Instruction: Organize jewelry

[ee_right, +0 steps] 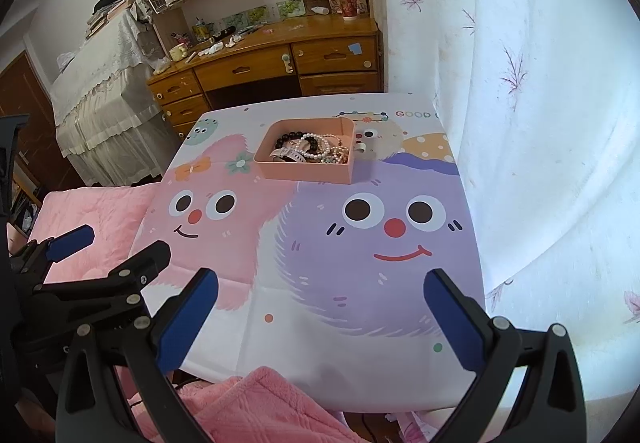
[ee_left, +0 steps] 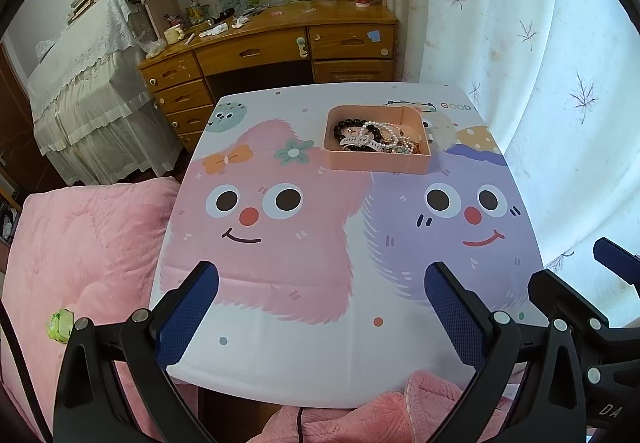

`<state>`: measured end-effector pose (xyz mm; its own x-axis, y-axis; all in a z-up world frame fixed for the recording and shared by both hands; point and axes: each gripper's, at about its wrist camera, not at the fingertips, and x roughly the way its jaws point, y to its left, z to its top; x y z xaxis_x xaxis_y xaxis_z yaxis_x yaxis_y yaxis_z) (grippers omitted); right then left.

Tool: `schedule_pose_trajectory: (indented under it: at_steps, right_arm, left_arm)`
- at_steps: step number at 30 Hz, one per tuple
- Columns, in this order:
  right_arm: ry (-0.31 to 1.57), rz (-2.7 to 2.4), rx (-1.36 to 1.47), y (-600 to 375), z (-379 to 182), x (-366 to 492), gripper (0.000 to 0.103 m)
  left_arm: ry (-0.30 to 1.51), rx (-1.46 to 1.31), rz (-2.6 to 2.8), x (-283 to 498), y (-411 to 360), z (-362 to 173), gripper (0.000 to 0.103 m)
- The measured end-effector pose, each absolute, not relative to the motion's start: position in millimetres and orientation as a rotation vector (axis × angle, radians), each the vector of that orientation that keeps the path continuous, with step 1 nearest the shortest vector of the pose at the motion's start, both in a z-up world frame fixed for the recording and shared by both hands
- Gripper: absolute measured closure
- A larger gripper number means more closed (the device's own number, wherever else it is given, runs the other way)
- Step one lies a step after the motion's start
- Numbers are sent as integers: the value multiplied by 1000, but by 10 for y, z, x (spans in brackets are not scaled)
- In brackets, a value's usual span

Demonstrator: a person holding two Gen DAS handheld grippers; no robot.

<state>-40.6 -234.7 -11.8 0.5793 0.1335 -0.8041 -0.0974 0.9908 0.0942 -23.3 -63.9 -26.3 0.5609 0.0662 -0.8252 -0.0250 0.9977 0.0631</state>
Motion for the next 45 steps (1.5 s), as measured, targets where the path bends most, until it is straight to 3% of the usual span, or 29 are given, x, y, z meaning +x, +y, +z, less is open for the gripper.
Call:
schedule_pose_trajectory:
  at_steps: [45]
  right_arm:
    - [952,132,48,-2385,-137,-365,0]
  left_arm:
    - [975,53,52,-175,-646,-264,1]
